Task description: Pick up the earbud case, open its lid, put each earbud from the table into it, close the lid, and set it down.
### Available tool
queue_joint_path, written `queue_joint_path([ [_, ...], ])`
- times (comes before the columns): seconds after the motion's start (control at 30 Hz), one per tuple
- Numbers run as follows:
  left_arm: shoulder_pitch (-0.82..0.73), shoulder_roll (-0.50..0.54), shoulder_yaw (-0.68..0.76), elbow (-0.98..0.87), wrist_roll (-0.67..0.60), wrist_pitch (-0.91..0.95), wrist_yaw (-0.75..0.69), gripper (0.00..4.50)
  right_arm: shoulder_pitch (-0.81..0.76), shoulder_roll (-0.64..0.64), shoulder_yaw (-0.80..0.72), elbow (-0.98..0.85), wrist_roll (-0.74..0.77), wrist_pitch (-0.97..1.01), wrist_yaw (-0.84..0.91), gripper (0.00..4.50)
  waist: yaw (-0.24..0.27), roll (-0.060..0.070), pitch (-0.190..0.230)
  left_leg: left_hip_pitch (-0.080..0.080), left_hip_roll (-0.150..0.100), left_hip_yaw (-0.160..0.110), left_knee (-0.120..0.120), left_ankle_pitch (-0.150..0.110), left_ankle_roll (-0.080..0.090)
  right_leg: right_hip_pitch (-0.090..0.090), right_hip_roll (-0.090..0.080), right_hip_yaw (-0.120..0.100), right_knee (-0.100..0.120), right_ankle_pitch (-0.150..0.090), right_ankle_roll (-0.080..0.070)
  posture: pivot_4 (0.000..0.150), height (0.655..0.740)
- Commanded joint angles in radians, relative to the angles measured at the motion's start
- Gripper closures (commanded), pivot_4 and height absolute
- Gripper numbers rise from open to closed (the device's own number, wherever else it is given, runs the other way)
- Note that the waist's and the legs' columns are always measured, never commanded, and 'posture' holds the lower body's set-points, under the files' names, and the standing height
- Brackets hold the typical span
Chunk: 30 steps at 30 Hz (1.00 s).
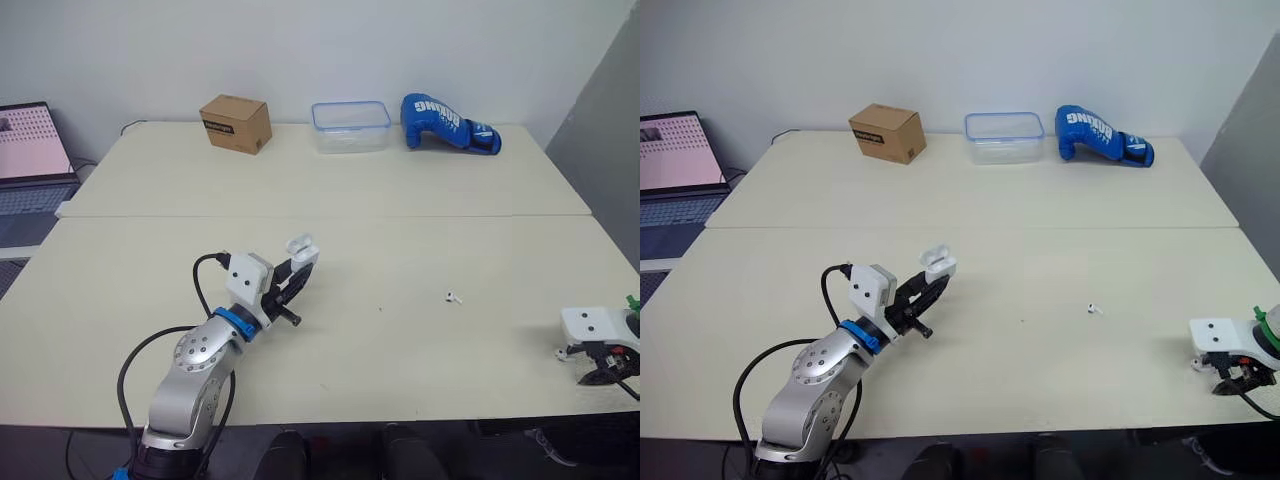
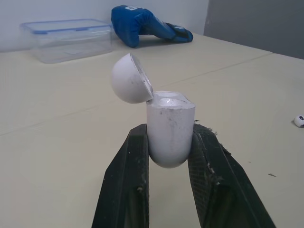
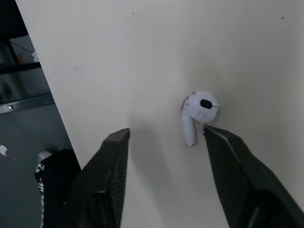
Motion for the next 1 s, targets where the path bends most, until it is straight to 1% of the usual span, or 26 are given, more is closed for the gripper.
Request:
queue_joint_path([
  [0.03,-0.001,0.000,-0.003,-0.041,0.001,-0.019,0.001,3.76,-0.021,0.030,-0.026,-0.090,0.006,0.168,-0.005,2.01,-0.004,0.000,0.000,0.000,0.000,0.000,0.000,0.000,0.000,0.000,0.000,0.000,0.000,0.000,0.000,0.150,0.7400],
  [0.13,-0.004,-0.004,-0.004,-0.037,0.003,-0.022,0.004,3.76,-0.029,0.045,-0.027,-0.144,0.004,0.235,-0.005,2.01,-0.007,0.000,0.000,0.000,0.001,0.000,0.000,0.000,0.000,0.000,0.001,0.000,0.000,0.001,0.002,0.150,0.7400],
  [0.3,-0.002,-0.012,-0.009,-0.040,0.007,-0.021,0.010,3.76,-0.028,0.054,-0.027,-0.165,-0.008,0.252,-0.009,2.01,-0.007,0.000,0.000,0.000,0.001,-0.001,0.000,0.000,0.000,0.000,0.001,0.000,0.000,0.001,0.002,0.150,0.7400],
  [0.4,0.006,-0.011,-0.007,-0.045,0.006,-0.022,0.012,3.76,-0.019,0.050,-0.025,-0.147,-0.021,0.237,-0.016,2.01,-0.007,0.000,0.000,0.000,0.000,0.000,0.000,0.000,0.000,0.000,0.001,0.000,0.000,0.001,0.002,0.150,0.7400],
  [0.57,0.013,-0.006,0.000,-0.050,0.004,-0.020,0.015,3.76,-0.004,0.037,-0.021,-0.077,-0.051,0.146,-0.030,2.01,-0.006,0.000,0.000,0.000,0.000,0.000,0.000,0.000,0.000,0.000,0.001,0.000,0.000,0.001,0.002,0.150,0.7400],
  [0.77,0.010,-0.008,-0.002,-0.050,0.005,-0.020,0.019,3.76,-0.033,0.075,-0.027,-0.013,-0.075,0.134,-0.086,2.01,-0.006,-0.001,-0.001,0.000,0.000,0.000,0.000,0.000,0.000,0.001,0.000,0.000,0.000,0.002,0.003,0.150,0.7400],
  [1.0,0.002,-0.008,0.000,-0.040,0.006,-0.025,0.018,3.76,0.057,0.076,-0.083,-0.084,-0.036,0.173,-0.109,2.01,-0.005,-0.002,-0.001,0.000,0.000,-0.001,0.000,0.000,0.000,0.001,0.000,0.000,0.000,0.002,0.003,0.150,0.7400],
])
